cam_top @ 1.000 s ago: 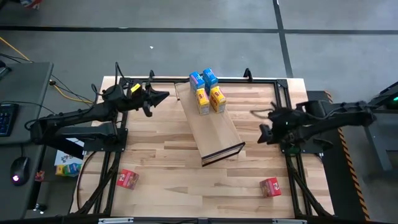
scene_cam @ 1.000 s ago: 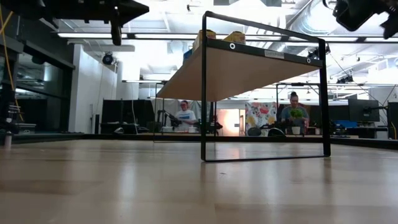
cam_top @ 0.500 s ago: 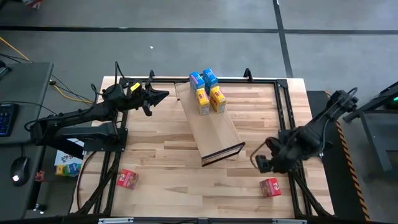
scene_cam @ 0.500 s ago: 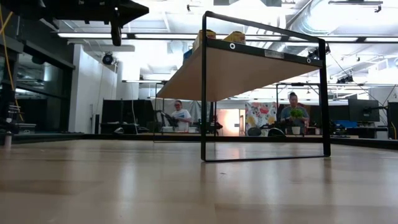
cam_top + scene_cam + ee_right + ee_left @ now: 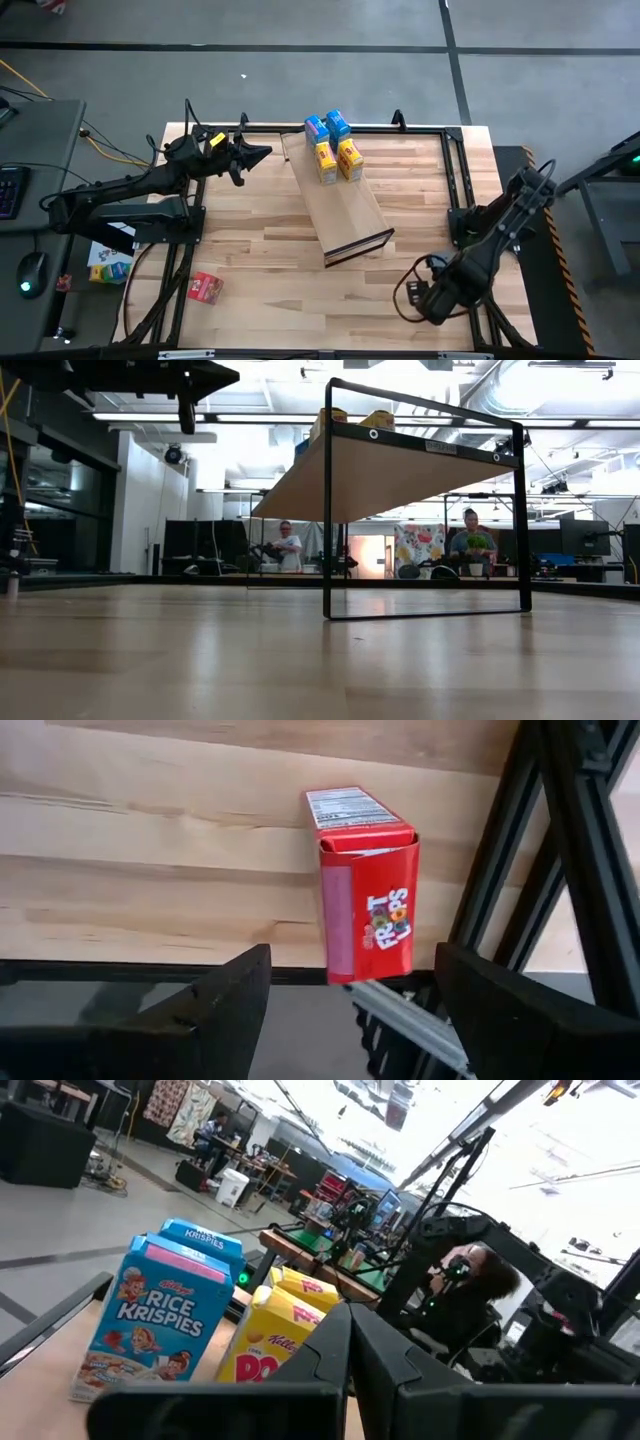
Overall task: Stack cereal on shelf
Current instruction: Put the right red cereal box on the shelf
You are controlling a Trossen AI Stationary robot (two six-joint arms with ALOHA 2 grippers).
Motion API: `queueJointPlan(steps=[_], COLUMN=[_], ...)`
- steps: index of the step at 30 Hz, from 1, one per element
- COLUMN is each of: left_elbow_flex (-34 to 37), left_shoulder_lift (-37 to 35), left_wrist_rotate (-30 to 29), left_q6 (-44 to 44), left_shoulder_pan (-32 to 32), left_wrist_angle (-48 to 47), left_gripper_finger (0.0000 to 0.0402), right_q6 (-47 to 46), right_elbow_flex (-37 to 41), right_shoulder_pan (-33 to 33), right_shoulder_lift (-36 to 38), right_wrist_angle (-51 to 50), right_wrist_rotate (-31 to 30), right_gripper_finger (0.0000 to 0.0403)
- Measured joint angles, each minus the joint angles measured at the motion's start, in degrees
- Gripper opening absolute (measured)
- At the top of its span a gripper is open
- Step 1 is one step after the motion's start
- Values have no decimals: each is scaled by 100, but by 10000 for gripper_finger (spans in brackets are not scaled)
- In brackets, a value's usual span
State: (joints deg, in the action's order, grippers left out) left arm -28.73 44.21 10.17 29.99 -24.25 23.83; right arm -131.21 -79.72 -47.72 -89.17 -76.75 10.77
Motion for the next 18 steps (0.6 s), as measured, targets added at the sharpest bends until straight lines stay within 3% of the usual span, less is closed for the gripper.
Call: queueJointPlan(steps=[4, 8, 12, 18], left_elbow_flex=[0, 0, 0, 0], left_shoulder_lift=[0, 2, 0, 2], left_wrist_rotate=[-2, -2, -2, -4], left_q6=[107, 100, 95, 77], left_shoulder_pan=[0, 0, 0, 0], left_wrist_angle=[4, 4, 5, 4], left_gripper_finger=[0, 0, 0, 0], right_q6=[71, -55, -221, -208], right_elbow_flex=[126, 706, 1186, 1611], right_shoulder_pan=[-76, -198, -227, -228], right_shoulder_lift=[-20, 194, 408, 407], right_wrist_angle=[-74, 464, 1221, 1543], right_wrist_rotate=[39, 210, -48, -94], right_gripper_finger=[275, 275, 275, 275])
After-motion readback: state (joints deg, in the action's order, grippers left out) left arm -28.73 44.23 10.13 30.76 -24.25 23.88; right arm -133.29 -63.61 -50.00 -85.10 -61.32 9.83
